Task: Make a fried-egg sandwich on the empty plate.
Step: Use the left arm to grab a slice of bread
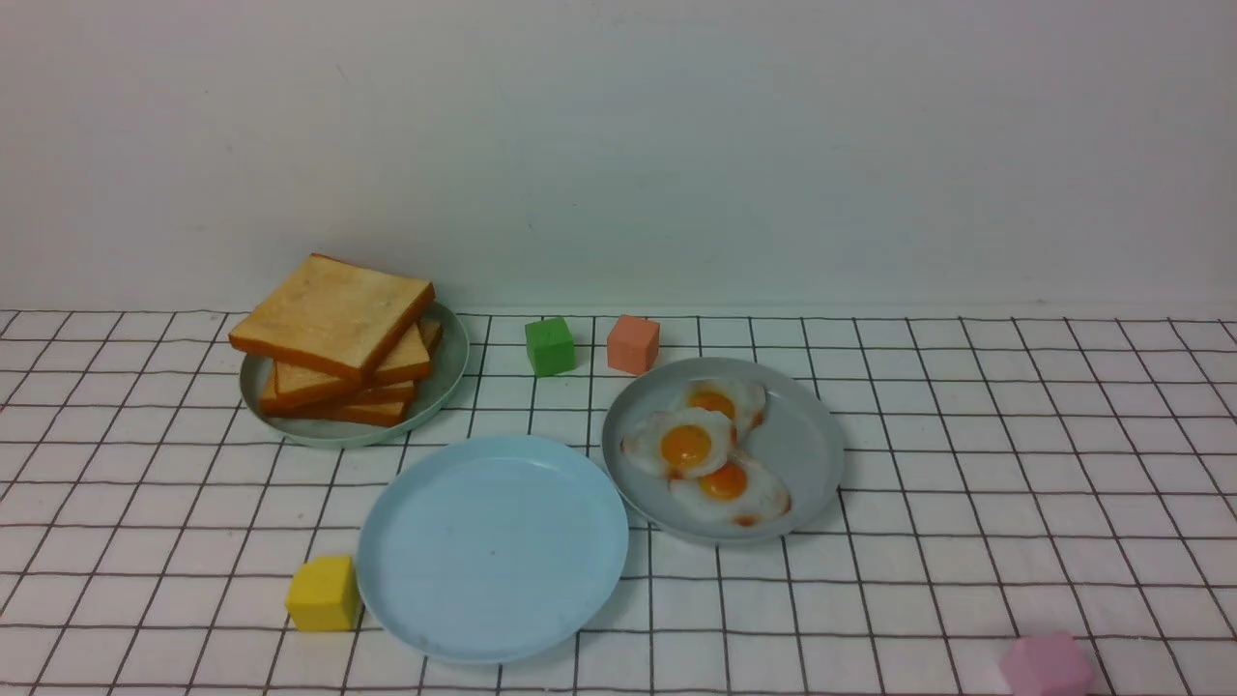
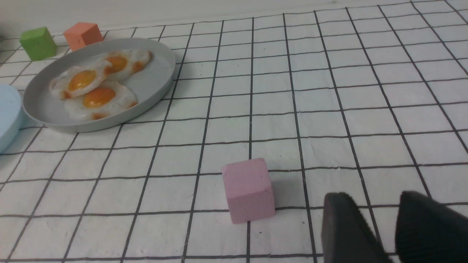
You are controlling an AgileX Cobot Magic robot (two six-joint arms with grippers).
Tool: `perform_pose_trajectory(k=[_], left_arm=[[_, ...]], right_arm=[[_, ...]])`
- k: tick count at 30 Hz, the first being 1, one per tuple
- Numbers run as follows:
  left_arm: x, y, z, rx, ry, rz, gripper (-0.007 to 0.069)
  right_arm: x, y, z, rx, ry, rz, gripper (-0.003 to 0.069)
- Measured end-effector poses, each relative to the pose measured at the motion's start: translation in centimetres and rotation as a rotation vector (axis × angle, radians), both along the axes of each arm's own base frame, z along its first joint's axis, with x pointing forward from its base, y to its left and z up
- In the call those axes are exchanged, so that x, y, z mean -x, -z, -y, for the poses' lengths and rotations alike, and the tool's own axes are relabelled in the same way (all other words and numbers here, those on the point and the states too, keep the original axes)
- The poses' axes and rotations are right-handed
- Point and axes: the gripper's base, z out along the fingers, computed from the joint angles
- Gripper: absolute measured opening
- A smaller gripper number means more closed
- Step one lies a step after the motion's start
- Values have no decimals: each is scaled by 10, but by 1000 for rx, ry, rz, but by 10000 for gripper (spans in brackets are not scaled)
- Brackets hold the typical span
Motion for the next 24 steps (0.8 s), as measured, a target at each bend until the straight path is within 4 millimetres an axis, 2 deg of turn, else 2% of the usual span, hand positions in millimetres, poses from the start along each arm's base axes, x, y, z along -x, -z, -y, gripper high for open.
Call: perform_pose_trajectory(k=[20,21,24], left_arm=[[-1,-3,-1,-1,-7,38,238],[-2,-8,-1,35,-19,84,238],[-4,-20,-1,287,-67,206,238]], right_arm=[[0,0,0,1,0,0,240],[0,0,0,1,0,0,240],[0,0,0,1,0,0,240]])
